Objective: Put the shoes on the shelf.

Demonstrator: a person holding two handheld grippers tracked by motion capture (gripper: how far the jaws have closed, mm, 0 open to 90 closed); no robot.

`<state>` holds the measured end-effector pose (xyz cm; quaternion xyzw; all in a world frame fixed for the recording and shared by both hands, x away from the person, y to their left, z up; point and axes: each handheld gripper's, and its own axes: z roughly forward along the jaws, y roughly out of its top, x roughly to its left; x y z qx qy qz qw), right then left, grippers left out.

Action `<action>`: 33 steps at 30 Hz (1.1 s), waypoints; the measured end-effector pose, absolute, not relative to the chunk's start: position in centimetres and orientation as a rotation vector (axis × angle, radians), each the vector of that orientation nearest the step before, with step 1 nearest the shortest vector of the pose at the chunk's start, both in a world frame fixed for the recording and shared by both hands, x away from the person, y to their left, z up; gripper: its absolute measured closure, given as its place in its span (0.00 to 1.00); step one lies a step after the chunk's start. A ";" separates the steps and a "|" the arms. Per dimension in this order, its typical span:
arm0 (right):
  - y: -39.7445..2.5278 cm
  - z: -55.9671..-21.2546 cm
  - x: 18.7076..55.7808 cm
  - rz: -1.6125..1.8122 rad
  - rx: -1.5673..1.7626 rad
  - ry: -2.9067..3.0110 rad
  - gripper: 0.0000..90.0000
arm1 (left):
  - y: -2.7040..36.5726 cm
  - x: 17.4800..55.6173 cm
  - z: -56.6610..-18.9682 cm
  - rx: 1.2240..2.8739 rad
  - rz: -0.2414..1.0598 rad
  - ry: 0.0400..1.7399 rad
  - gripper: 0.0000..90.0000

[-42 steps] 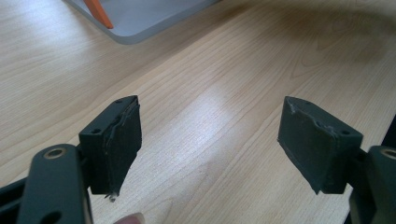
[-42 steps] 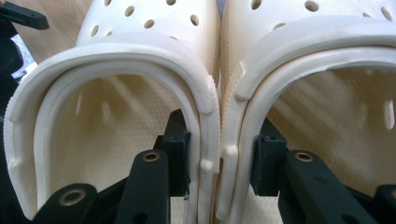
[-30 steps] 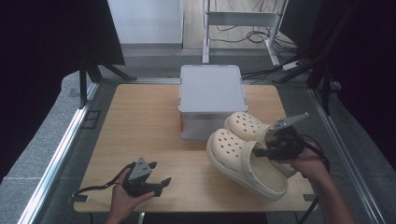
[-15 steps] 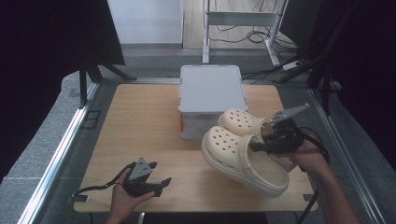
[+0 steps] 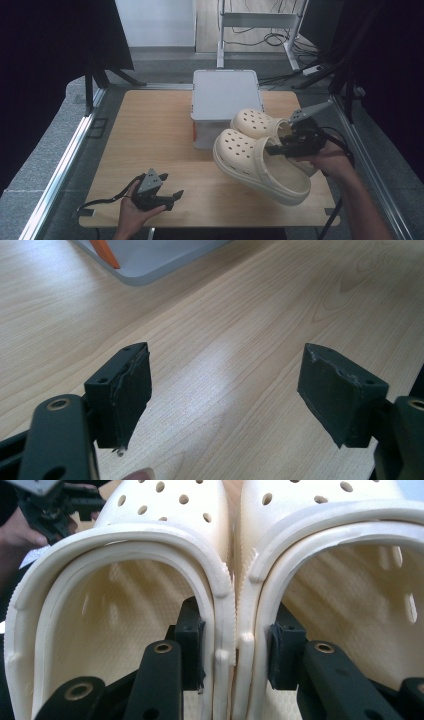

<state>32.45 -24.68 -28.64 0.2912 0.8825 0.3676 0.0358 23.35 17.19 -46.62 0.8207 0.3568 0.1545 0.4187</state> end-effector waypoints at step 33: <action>-19.8 -24.4 41.5 1.109 1.000 2.595 0.74 | 17.2 23.4 -46.7 2.065 0.383 0.886 0.24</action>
